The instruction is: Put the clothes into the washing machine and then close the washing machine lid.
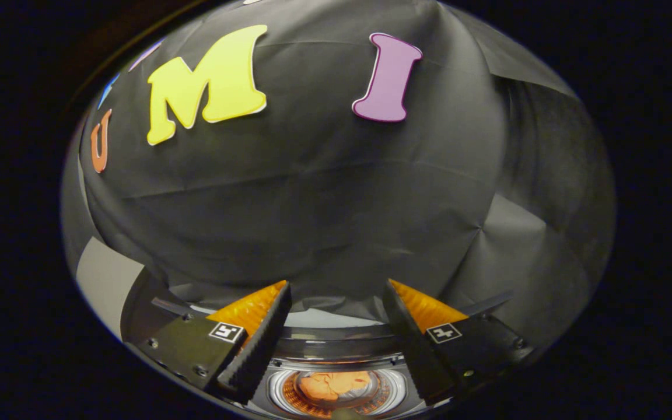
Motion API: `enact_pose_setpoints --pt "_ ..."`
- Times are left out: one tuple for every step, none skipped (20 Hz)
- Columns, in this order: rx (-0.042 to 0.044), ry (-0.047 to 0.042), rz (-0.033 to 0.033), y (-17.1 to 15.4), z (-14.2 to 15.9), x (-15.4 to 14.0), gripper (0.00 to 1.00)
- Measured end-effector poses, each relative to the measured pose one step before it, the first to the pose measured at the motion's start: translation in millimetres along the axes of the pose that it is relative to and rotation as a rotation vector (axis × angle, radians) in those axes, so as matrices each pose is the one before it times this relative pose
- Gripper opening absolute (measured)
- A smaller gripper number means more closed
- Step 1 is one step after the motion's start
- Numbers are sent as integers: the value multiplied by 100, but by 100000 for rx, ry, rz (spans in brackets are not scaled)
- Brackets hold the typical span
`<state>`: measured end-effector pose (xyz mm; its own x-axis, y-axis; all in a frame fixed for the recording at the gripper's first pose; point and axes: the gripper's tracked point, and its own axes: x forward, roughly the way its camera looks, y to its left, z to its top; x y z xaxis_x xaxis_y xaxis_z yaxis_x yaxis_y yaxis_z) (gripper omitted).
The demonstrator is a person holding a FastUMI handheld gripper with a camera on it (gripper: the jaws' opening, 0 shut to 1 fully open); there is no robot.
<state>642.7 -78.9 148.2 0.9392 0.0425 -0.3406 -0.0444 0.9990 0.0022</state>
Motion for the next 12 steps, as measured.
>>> enact_pose_setpoints --pt "-179 -184 34 -12 -18 28 99" --pt "197 -596 190 57 39 -130 99" --pt "20 -973 230 -31 -59 -176 99" --pt "16 -937 63 -89 -77 -242 99" --pt "496 -978 -288 -62 -166 -391 99" --pt "-128 -928 -402 -71 -136 -265 99" --pt "-319 -532 -208 11 -196 -214 99" --pt "-55 -289 172 116 -38 -213 99" --pt "-77 -255 295 34 -87 -73 99" --pt "-426 -193 228 49 -154 -254 99" --pt "-107 -360 124 -68 -151 -186 99" --pt "2 -663 46 28 -91 -125 99"
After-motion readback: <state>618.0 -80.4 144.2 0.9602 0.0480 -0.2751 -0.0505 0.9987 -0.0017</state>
